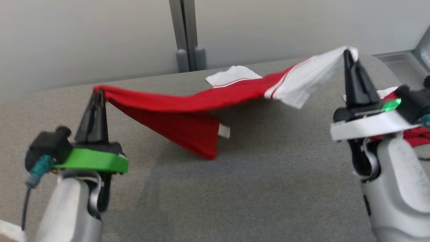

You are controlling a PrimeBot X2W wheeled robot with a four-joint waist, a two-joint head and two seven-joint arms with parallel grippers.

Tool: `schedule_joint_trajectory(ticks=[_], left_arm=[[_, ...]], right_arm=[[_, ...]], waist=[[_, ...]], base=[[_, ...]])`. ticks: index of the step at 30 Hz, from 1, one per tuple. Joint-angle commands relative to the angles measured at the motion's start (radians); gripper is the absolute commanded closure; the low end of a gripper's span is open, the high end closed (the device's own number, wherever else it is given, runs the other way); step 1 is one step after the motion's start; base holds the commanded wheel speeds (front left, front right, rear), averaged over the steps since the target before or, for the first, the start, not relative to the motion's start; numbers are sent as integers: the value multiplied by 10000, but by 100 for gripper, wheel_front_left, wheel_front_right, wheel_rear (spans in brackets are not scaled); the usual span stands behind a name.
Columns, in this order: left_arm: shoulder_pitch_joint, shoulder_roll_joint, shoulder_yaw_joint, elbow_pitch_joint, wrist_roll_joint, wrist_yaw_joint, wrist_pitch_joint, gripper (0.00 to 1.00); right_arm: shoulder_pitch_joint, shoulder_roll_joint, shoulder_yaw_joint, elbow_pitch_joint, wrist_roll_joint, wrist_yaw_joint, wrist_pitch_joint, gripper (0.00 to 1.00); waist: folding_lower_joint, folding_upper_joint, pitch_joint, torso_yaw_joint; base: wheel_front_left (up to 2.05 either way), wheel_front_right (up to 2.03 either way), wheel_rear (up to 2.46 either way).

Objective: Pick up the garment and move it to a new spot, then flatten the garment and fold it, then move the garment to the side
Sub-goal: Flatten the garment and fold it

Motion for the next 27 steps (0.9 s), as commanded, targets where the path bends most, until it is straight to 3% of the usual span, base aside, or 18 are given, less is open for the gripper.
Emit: schedule_joint_trajectory(ticks=[1, 6, 12, 16, 27], left_arm=[[-472, 351, -39, -206, 54, -26, 12, 100], [-2390, 1432, 45, -1147, -34, -28, 737, 100], [-4202, 2102, 201, -1138, -113, -25, 1534, 100], [-5230, 2701, -166, -474, 417, -4, 1788, 100], [-8320, 3121, -218, 2283, 662, 67, 1146, 100]], right_arm=[[-453, -244, -16, -293, 67, -6, -21, 100], [-2517, -1180, 423, -933, -198, -6, 206, 100], [-4786, -1878, 708, -145, -614, -8, 598, 100], [-6125, -1958, 662, 1022, -1009, -9, 676, 100], [-9822, -1644, 405, 3791, -3058, -12, 129, 100]], waist=[[0, 0, -9, -14], [0, 0, 290, -149], [0, 0, 1083, -229], [0, 0, 1900, -234], [0, 0, 4238, -399]], base=[[0, 0, 0], [0, 0, 0], [0, 0, 0], [0, 0, 0], [0, 0, 0]])
